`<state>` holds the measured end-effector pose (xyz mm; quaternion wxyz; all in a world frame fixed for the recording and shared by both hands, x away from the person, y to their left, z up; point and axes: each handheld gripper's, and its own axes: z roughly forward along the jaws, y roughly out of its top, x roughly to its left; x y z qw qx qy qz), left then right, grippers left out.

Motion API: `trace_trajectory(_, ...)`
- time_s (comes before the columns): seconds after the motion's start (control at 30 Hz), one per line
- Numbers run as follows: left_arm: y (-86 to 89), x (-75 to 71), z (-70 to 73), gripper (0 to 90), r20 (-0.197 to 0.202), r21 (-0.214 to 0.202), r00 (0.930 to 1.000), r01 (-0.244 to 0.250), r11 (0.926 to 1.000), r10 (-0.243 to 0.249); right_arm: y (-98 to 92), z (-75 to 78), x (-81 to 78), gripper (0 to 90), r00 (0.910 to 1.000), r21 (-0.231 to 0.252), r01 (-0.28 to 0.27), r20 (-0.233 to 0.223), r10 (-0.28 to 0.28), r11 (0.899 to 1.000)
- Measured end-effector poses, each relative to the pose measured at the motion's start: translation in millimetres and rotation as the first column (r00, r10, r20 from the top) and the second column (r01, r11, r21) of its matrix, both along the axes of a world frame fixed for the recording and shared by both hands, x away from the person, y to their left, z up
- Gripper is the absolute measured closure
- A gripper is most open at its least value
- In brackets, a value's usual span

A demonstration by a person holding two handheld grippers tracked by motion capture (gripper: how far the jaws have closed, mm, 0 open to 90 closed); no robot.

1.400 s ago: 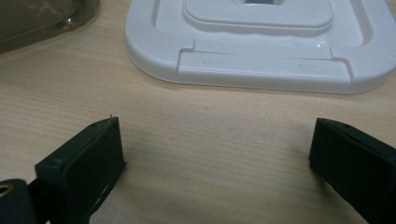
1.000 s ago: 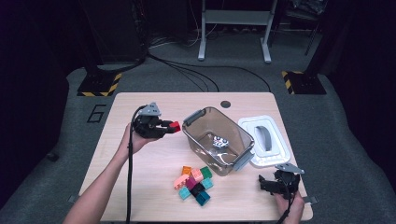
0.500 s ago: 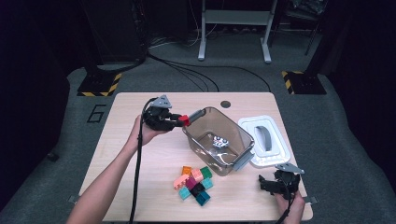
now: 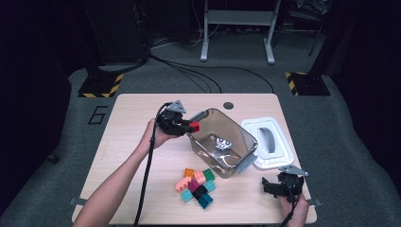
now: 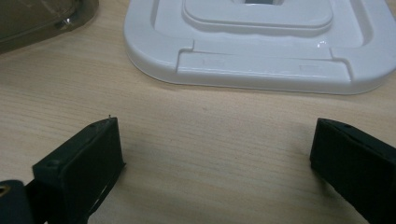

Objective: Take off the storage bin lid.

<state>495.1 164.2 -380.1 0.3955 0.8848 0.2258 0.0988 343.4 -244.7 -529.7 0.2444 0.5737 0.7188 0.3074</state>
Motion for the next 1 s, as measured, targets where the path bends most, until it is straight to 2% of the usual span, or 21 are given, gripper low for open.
trace_trajectory(0.23, -5.8, 0.7, -5.7, 67.6, -0.016, 0.043, 0.9999, 0.002, 0.9991, -0.001, 0.0, 0.0, 0.0, 1.5, 1.0, 0.0, 0.0, 0.0, 0.0, 1.0)
trace_trajectory(0.47, -6.2, 1.9, -10.9, 67.4, -0.034, 0.049, 0.9994, -0.003, 0.9988, 0.004, 0.0, 0.0, 0.0, 1.5, 1.0, 0.0, 0.0, 0.0, 0.0, 1.0)
trace_trajectory(0.6, -5.3, -0.4, -8.4, 65.5, -0.04, 0.058, 0.9992, 0.008, 0.9983, -0.006, 0.0, 0.0, 0.0, 1.5, 1.0, 0.0, 0.0, 0.0, 0.0, 1.0)
trace_trajectory(0.77, -0.6, -6.0, -1.4, 51.9, -0.029, 0.056, 0.9996, 0.003, 0.9984, -0.001, 0.0, 0.0, 0.0, 1.5, 1.0, 0.0, 0.0, 0.0, 0.0, 1.0)
trace_trajectory(1.0, 17.3, -23.5, 10.0, 32.7, 0.014, 0.006, 0.9992, -0.037, 0.9993, 0.037, 0.0, 0.0, 0.0, 1.5, 1.0, 0.0, 0.0, -0.001, 0.0, 1.0)
